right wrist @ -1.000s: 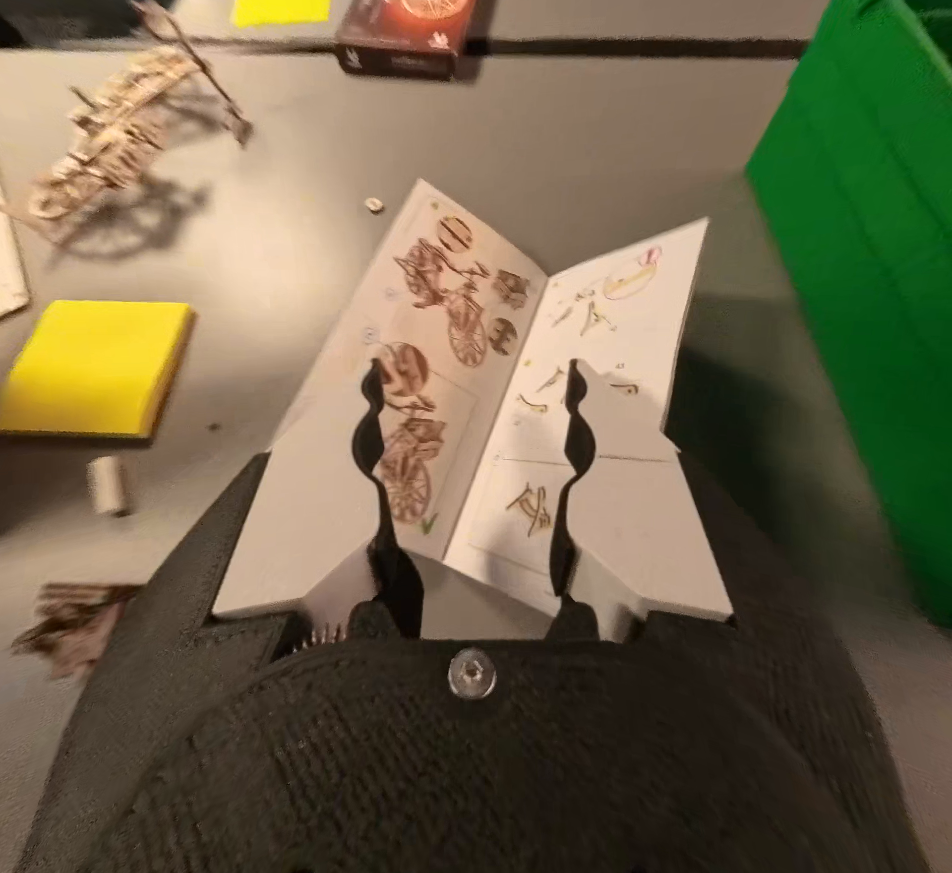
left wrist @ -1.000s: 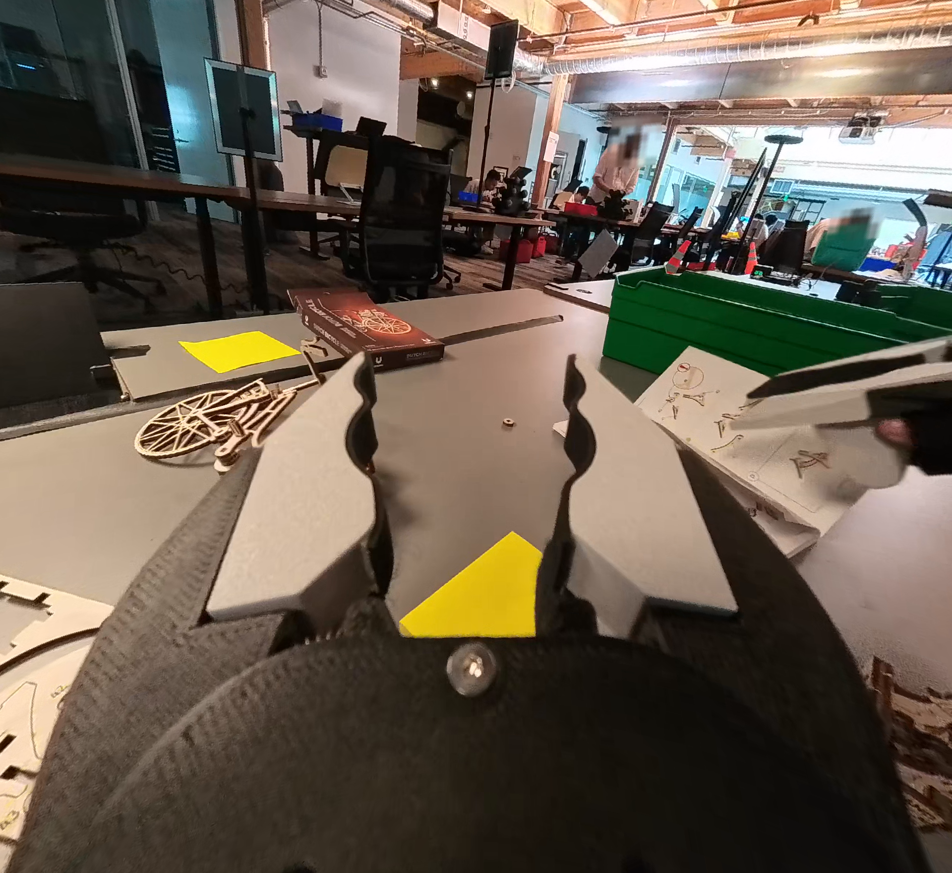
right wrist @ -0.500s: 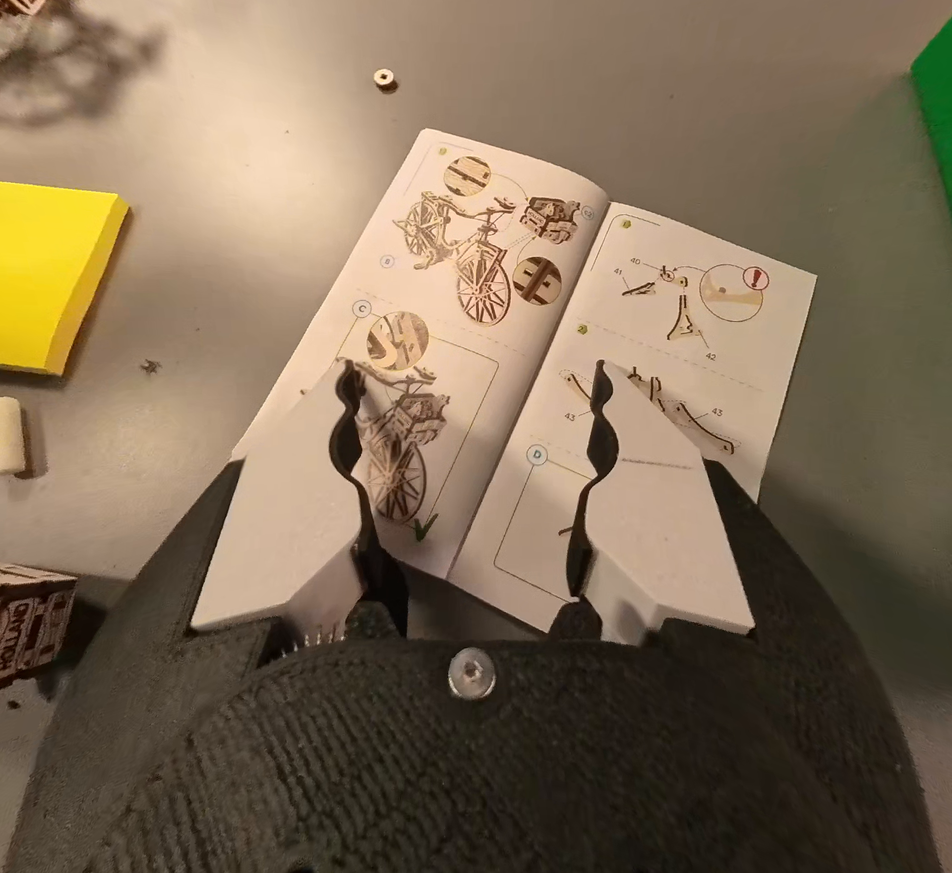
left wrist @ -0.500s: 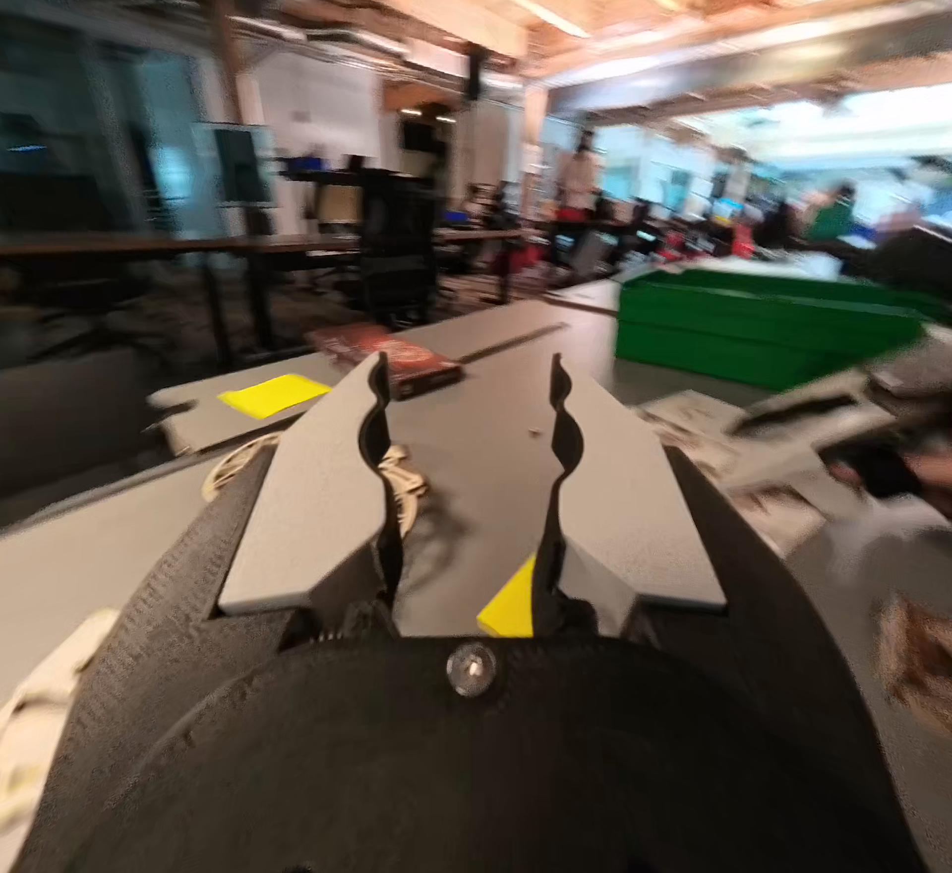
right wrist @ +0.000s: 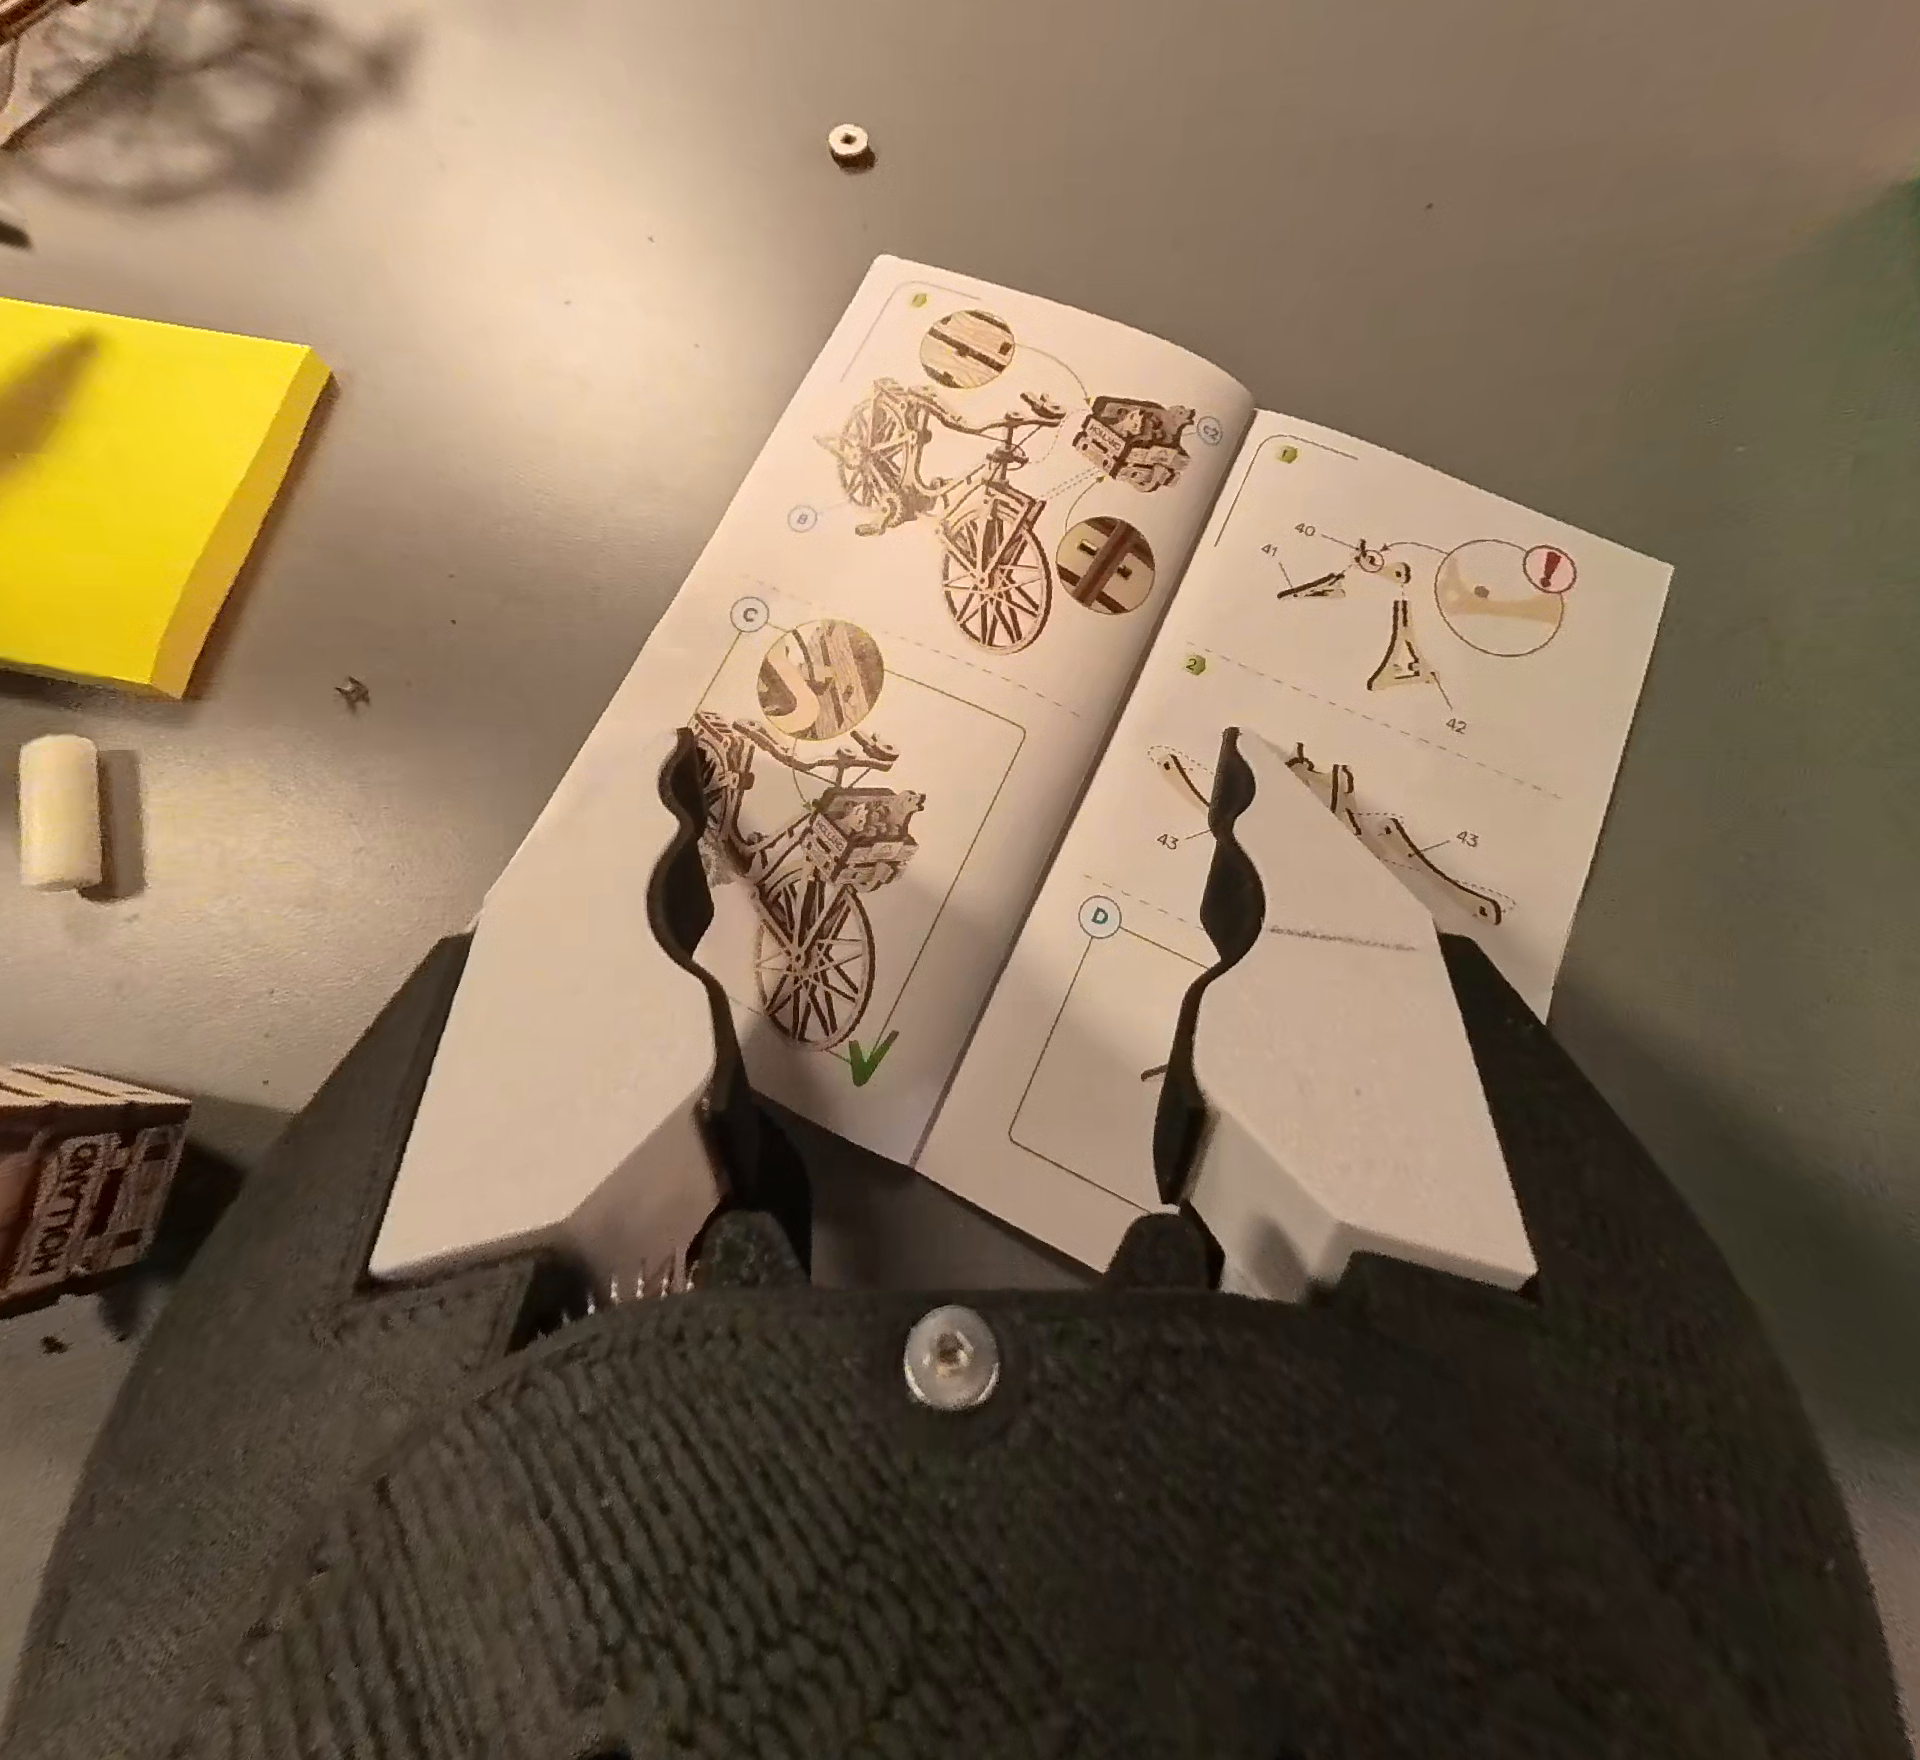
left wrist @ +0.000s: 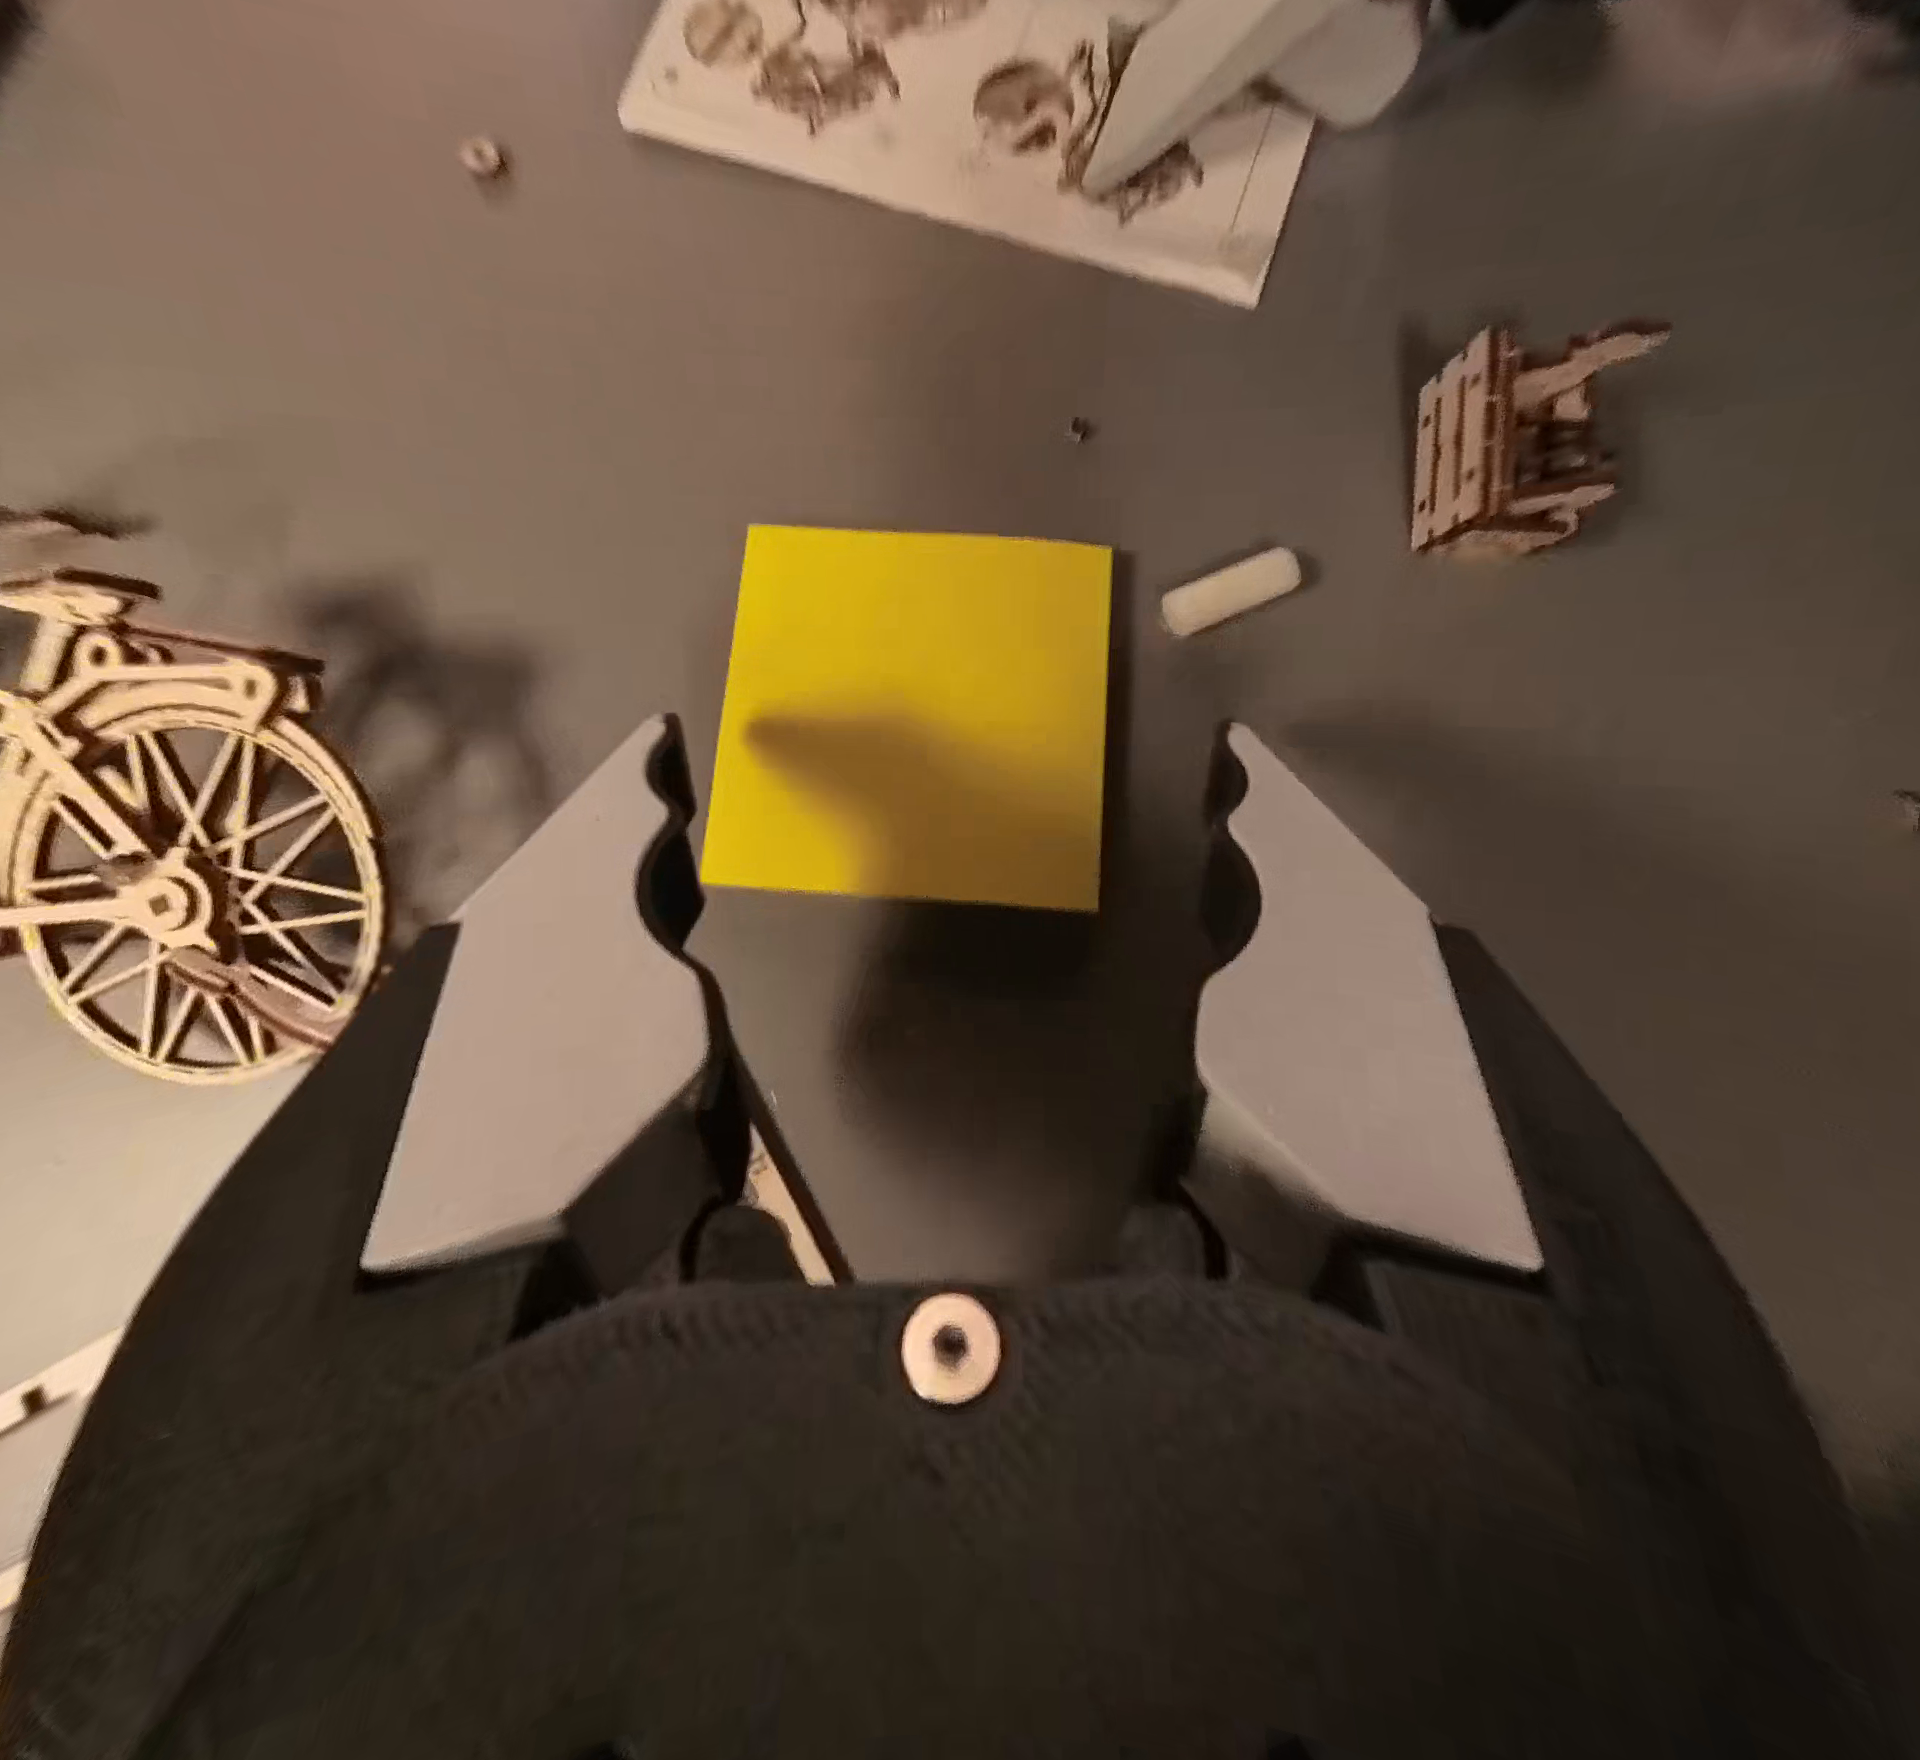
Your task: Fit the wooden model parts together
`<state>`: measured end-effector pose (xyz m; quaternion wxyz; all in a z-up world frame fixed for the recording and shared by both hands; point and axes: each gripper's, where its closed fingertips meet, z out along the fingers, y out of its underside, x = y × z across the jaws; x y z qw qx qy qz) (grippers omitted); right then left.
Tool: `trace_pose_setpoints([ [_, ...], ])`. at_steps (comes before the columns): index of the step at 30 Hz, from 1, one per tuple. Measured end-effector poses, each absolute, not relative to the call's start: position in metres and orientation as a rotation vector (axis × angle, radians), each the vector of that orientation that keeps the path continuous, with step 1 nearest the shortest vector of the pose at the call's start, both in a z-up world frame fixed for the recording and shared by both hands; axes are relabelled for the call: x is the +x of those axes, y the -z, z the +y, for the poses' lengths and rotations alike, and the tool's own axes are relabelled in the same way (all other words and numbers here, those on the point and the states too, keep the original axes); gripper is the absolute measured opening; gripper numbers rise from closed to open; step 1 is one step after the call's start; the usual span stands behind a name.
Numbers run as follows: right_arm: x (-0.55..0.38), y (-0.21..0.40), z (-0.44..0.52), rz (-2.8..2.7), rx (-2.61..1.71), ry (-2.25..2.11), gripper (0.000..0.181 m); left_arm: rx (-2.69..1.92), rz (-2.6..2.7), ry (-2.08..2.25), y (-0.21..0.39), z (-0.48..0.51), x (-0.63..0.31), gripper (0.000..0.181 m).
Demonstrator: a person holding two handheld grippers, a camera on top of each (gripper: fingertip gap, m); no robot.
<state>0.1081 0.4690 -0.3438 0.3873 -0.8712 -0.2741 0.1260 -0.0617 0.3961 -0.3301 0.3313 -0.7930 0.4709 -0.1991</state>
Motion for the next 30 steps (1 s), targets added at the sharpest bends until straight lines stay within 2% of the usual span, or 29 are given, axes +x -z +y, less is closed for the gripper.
trace_pose_setpoints([
  [5,0.108,0.344,0.469,-0.701,-2.218,-0.321,0.096,-2.147,1.287,0.428,0.341,0.399,-0.067,0.068],
  [6,0.108,0.344,0.469,-0.701,-2.218,-0.321,0.096,-2.129,1.300,0.448,0.338,0.399,-0.064,0.046],
  [7,0.107,0.344,0.469,-0.701,-2.217,-0.321,0.096,-2.105,1.278,0.450,0.335,0.404,-0.061,0.013],
  [8,0.107,0.344,0.469,-0.701,-2.217,-0.321,0.096,-2.091,1.212,0.413,0.331,0.416,-0.061,0.001],
  [15,0.107,0.344,0.469,-0.701,-2.214,-0.322,0.096,-2.090,0.968,0.364,0.324,0.472,-0.052,0.028],
  [20,0.107,0.344,0.469,-0.702,-2.205,-0.326,0.096,-1.793,0.584,0.376,0.283,0.483,-0.032,0.028],
  [25,0.106,0.344,0.469,-0.707,-2.202,-0.329,0.096,-1.562,0.598,0.263,0.256,0.475,-0.029,0.031],
  [30,0.102,0.344,0.468,-0.736,-2.193,-0.343,0.096,-1.521,0.568,0.289,0.249,0.474,-0.031,0.032],
])
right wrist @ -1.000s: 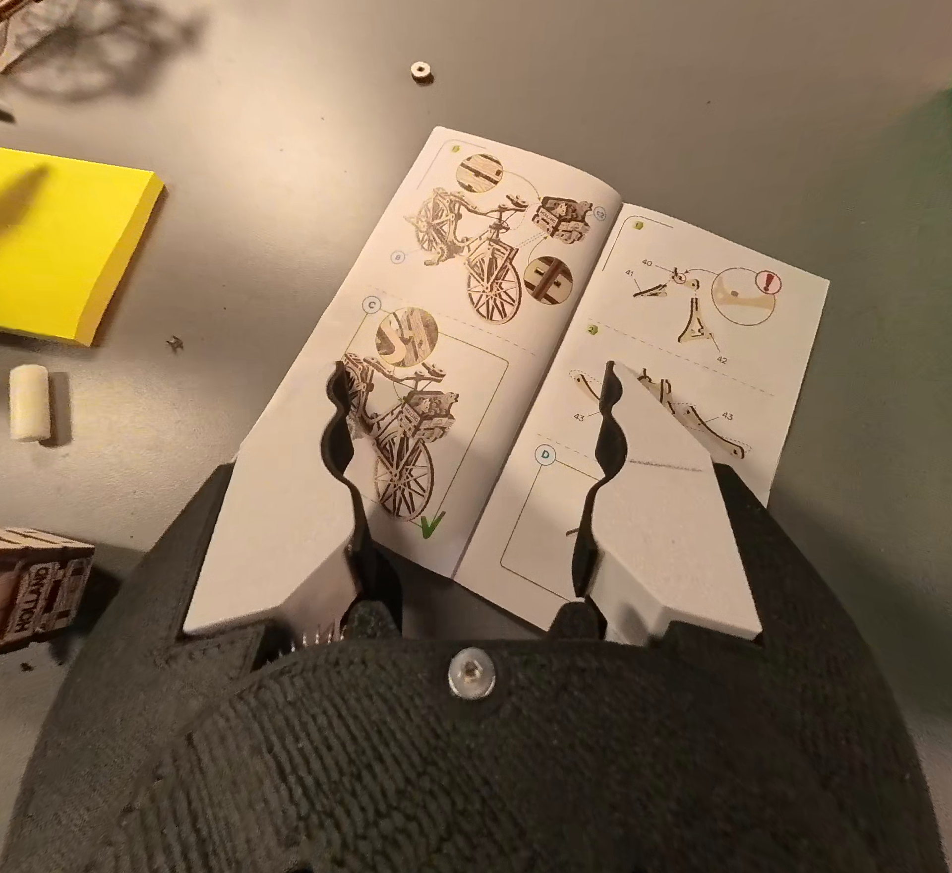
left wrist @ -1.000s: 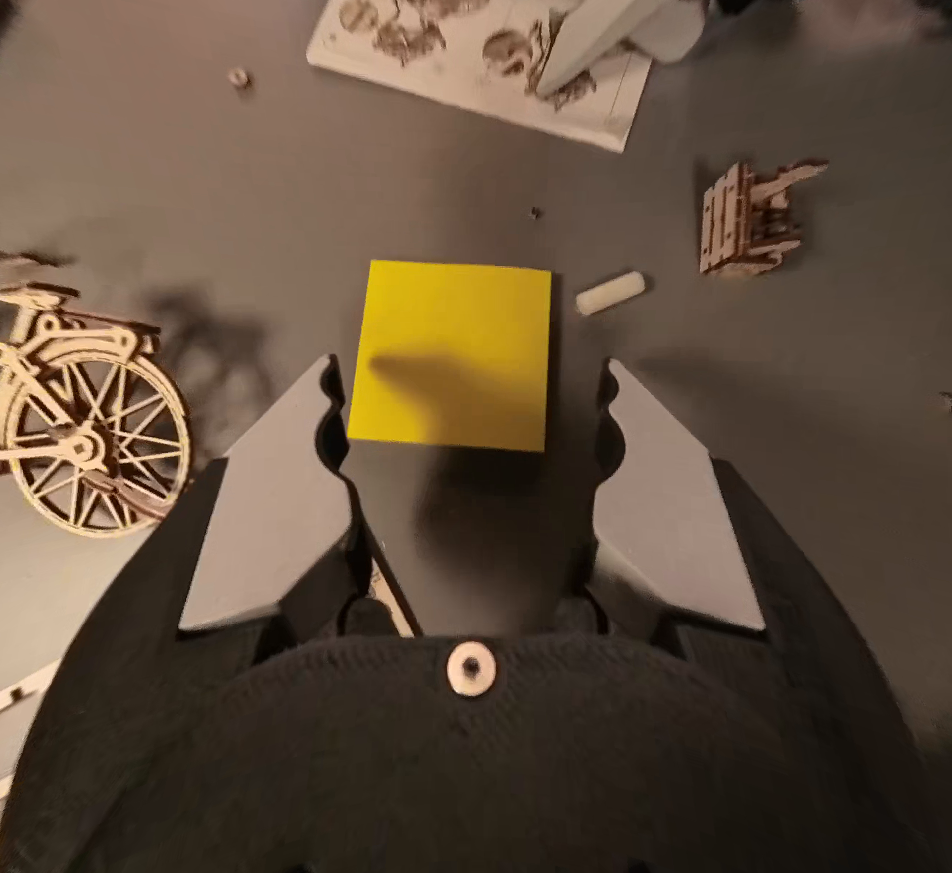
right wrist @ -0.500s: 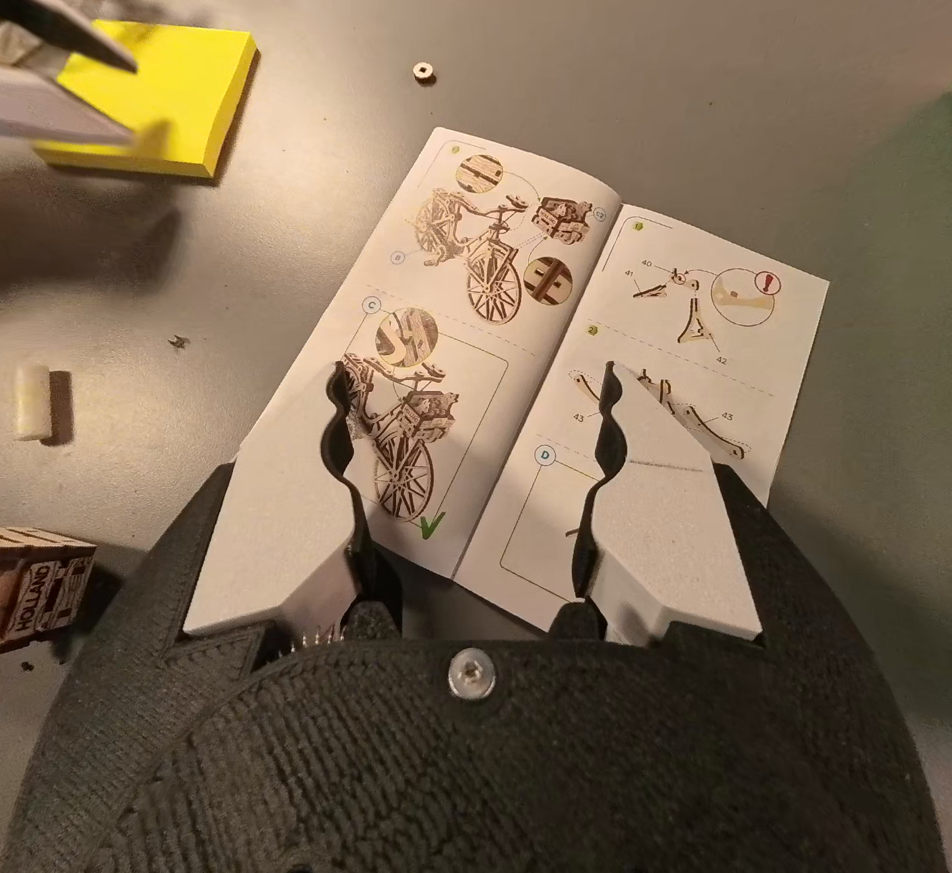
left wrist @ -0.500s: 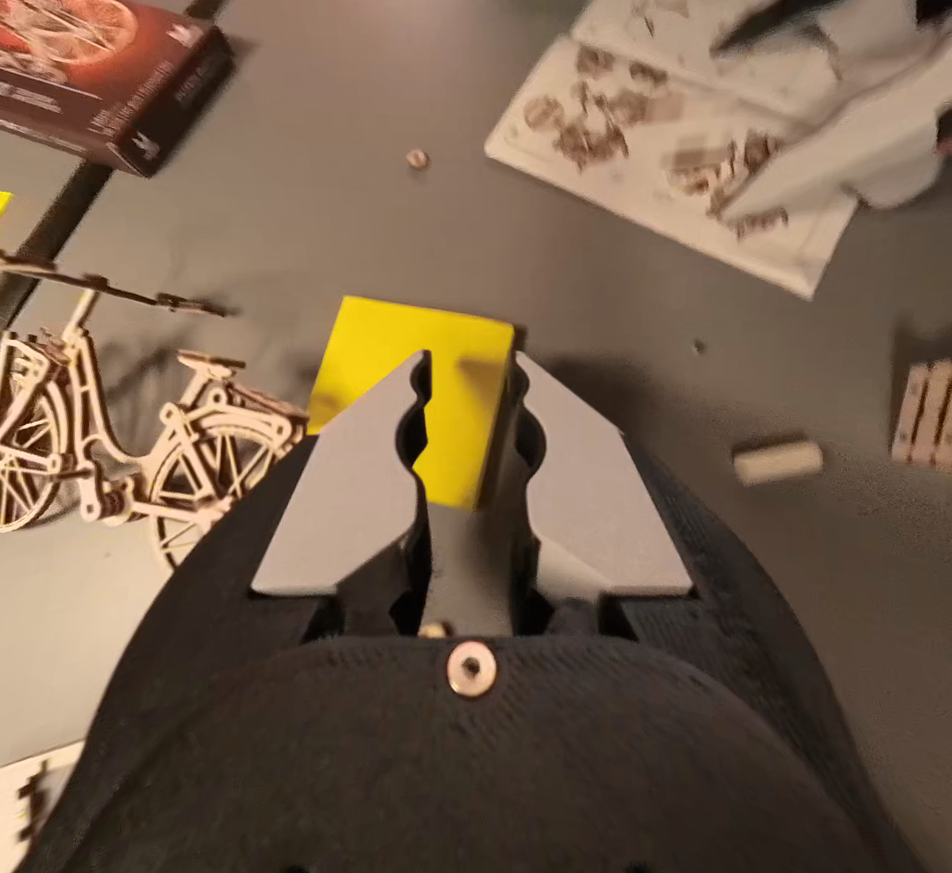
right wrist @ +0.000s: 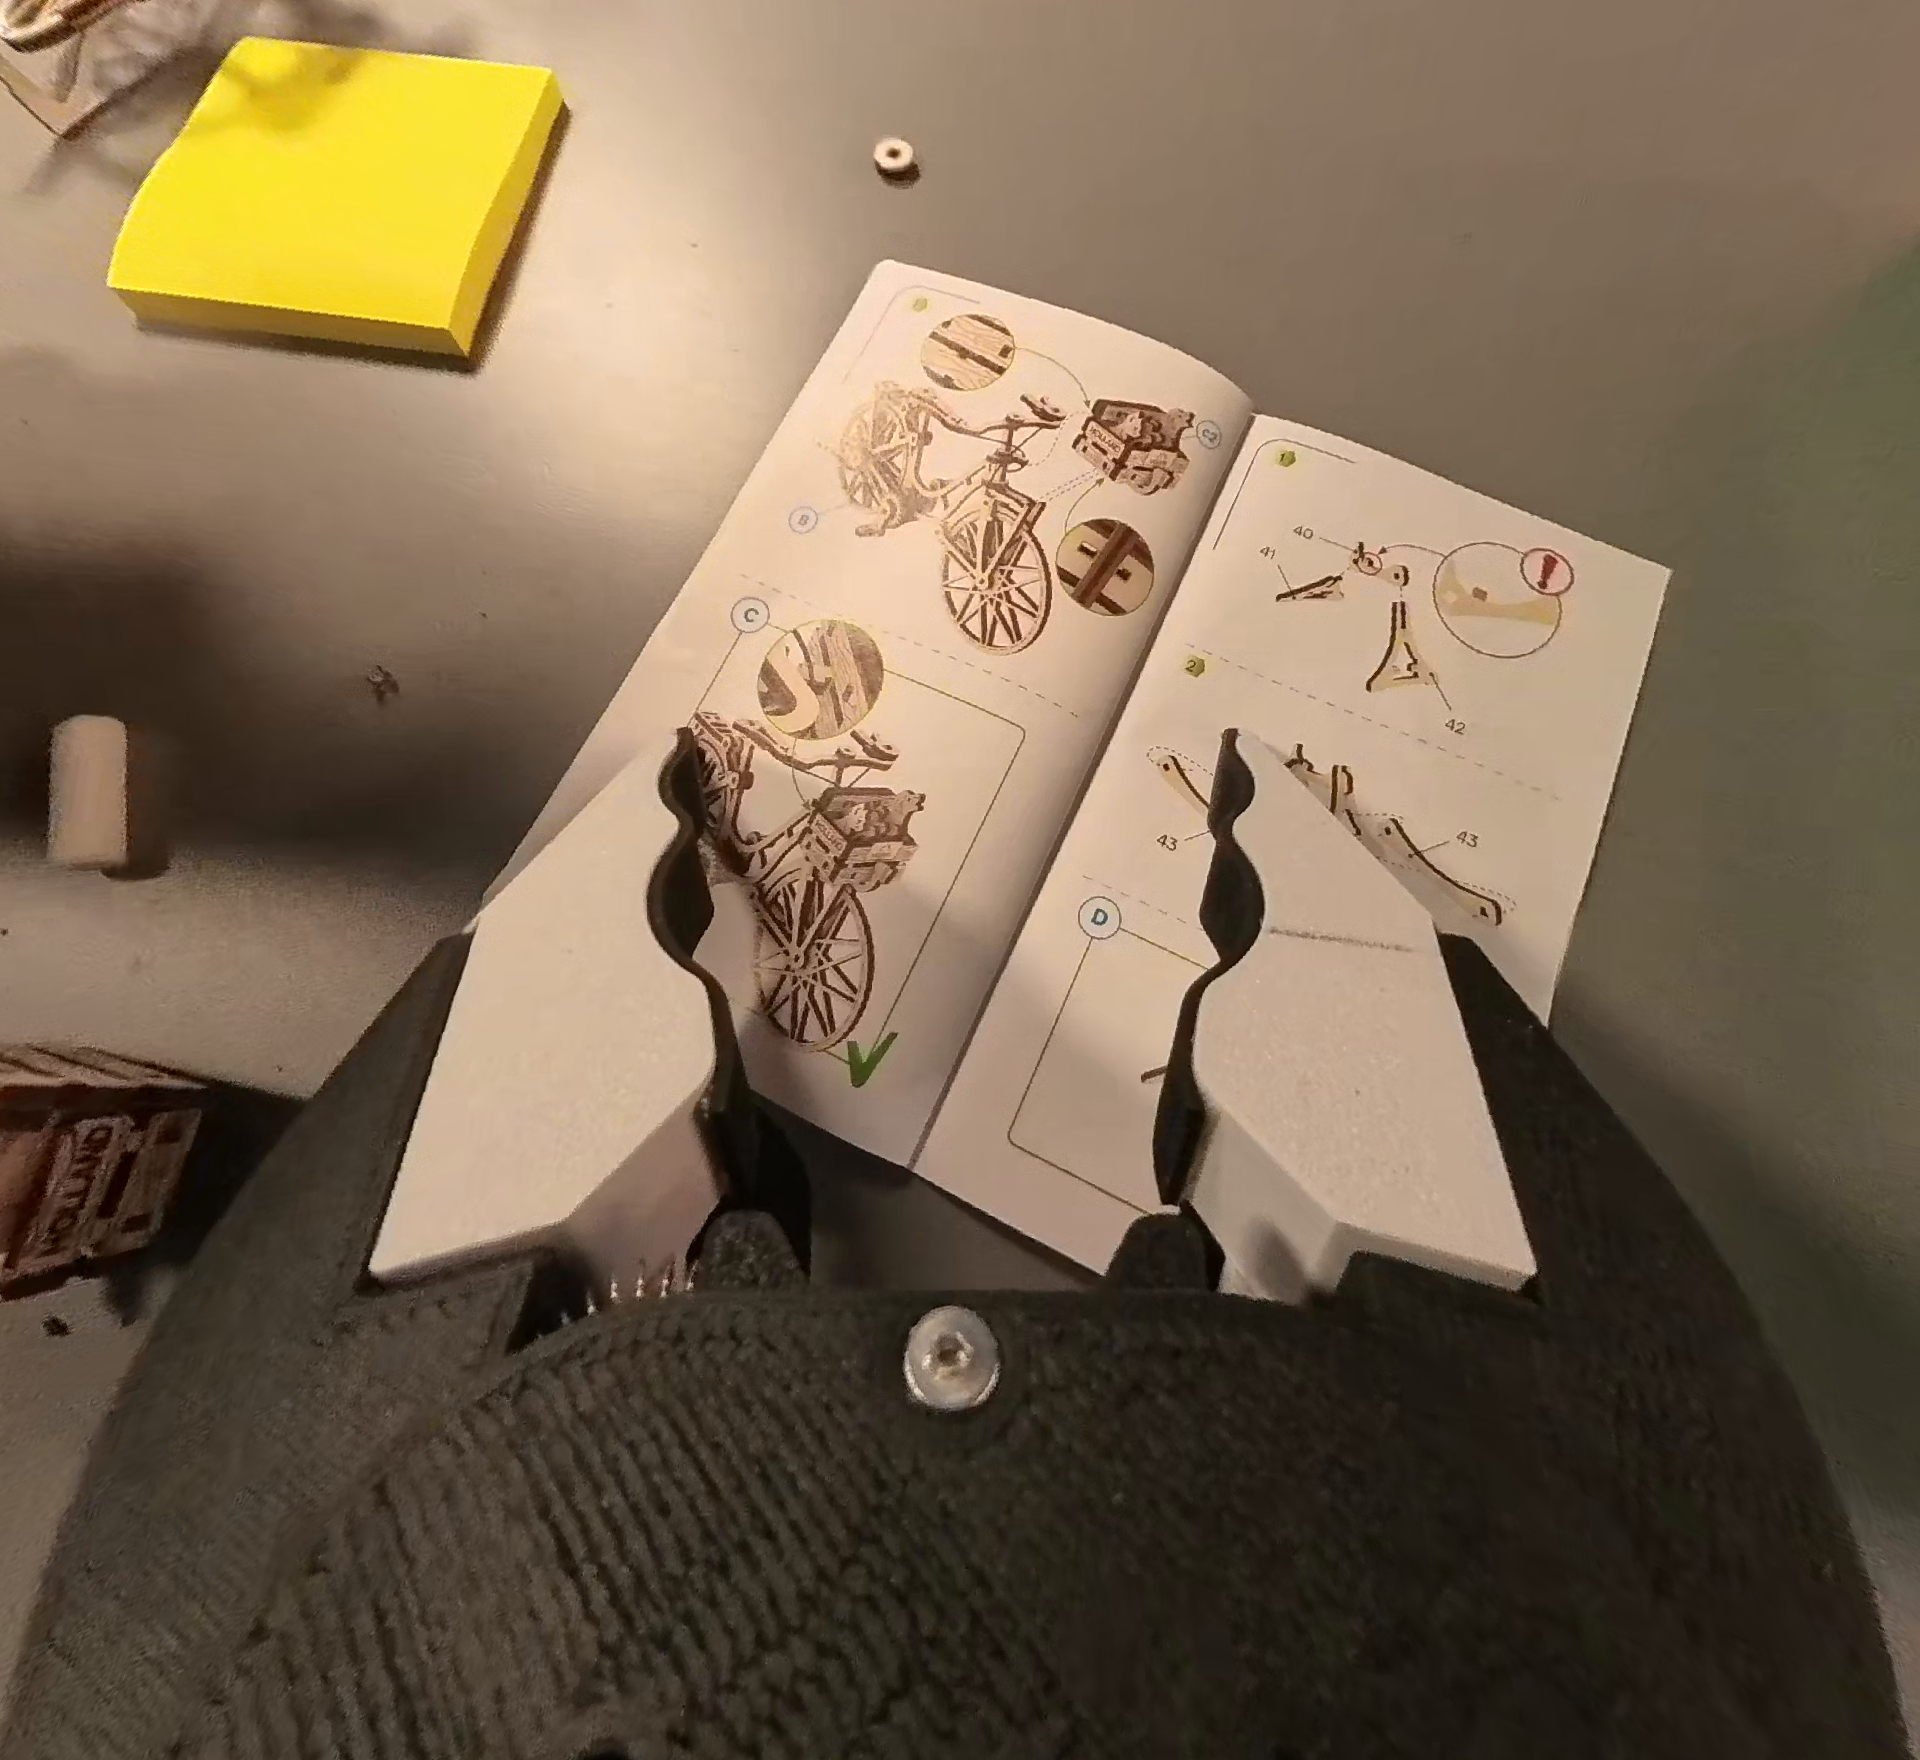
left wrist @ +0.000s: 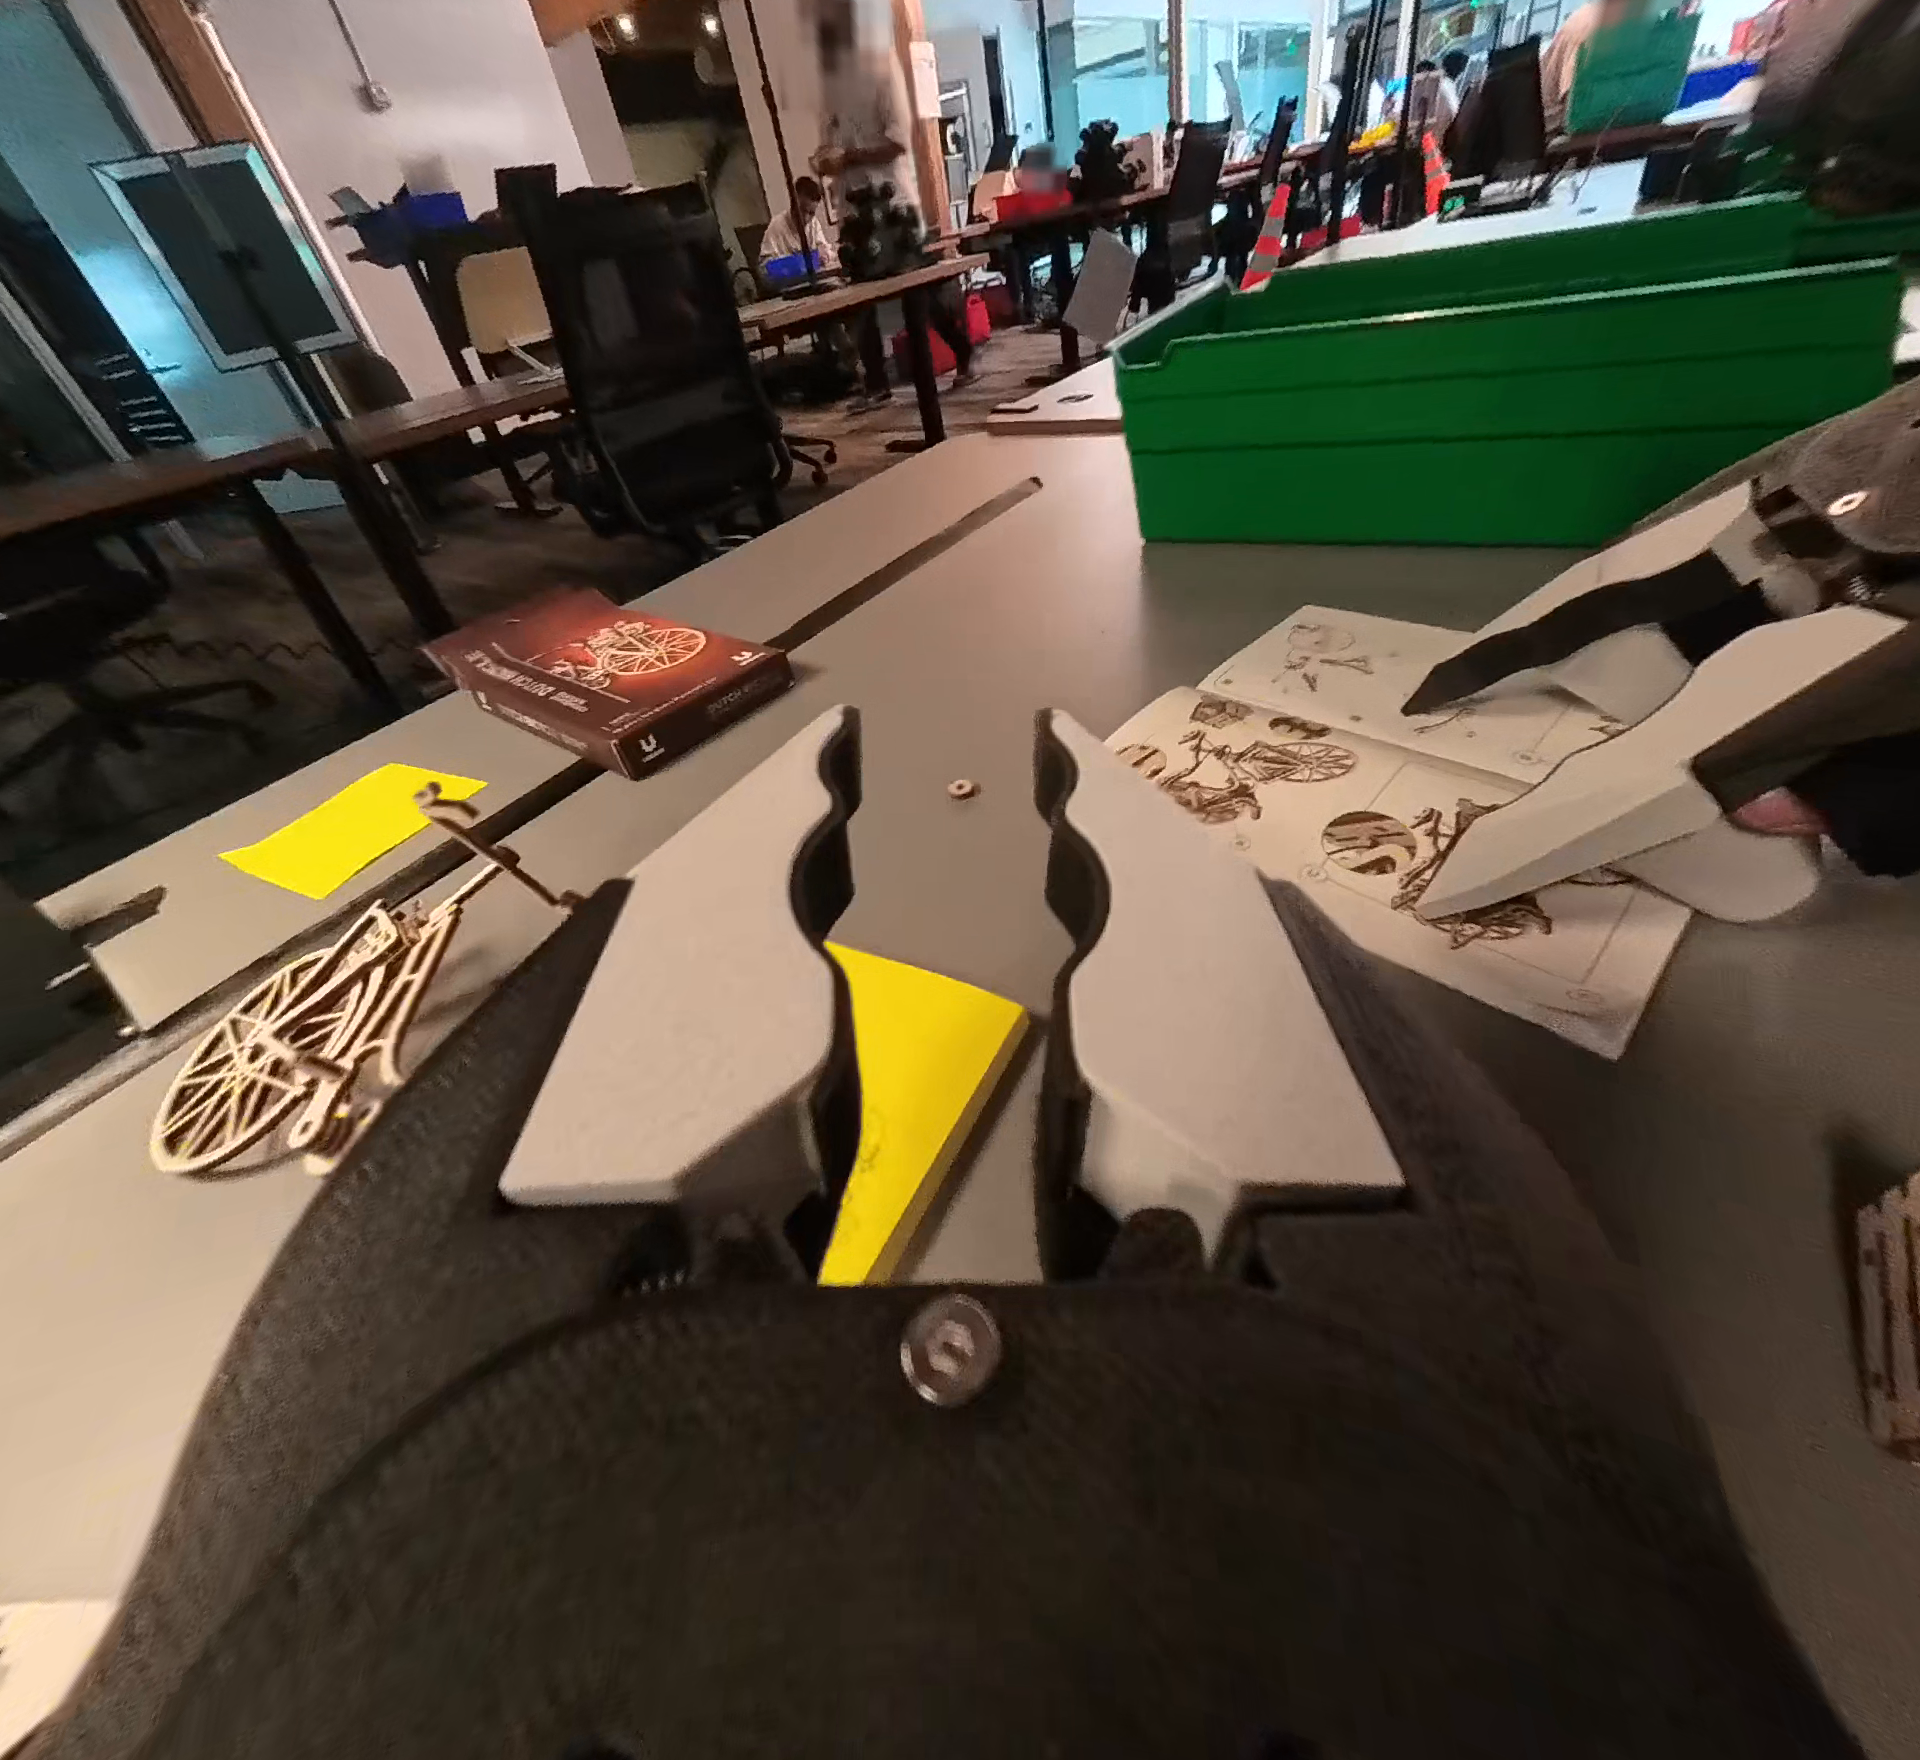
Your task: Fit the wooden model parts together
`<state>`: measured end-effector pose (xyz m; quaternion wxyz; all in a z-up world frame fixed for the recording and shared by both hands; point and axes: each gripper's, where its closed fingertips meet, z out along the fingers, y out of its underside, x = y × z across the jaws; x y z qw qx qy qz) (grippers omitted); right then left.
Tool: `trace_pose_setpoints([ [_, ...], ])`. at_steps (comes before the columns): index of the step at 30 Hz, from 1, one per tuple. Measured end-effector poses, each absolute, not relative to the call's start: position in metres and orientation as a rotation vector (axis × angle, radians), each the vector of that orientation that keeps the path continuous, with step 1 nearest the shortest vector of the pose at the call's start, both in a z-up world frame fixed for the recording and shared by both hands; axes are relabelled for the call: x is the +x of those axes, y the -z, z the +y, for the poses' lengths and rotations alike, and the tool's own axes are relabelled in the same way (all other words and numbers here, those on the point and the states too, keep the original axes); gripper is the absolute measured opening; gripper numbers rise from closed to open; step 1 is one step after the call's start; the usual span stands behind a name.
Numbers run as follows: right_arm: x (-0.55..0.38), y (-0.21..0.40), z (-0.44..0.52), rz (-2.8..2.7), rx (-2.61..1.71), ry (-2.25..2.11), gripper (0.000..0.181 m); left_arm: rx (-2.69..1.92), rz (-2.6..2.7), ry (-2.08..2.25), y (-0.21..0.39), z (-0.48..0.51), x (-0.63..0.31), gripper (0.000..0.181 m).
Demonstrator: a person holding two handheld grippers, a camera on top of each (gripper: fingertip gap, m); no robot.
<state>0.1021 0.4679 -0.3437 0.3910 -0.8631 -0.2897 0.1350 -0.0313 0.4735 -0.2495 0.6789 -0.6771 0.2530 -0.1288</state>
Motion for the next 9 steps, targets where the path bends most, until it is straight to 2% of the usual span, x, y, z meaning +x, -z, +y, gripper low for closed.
trace_pose_setpoints([
  [9,0.098,0.344,0.468,-0.759,-2.184,-0.354,0.096,-1.489,0.431,0.438,0.239,0.476,-0.046,0.031],
])
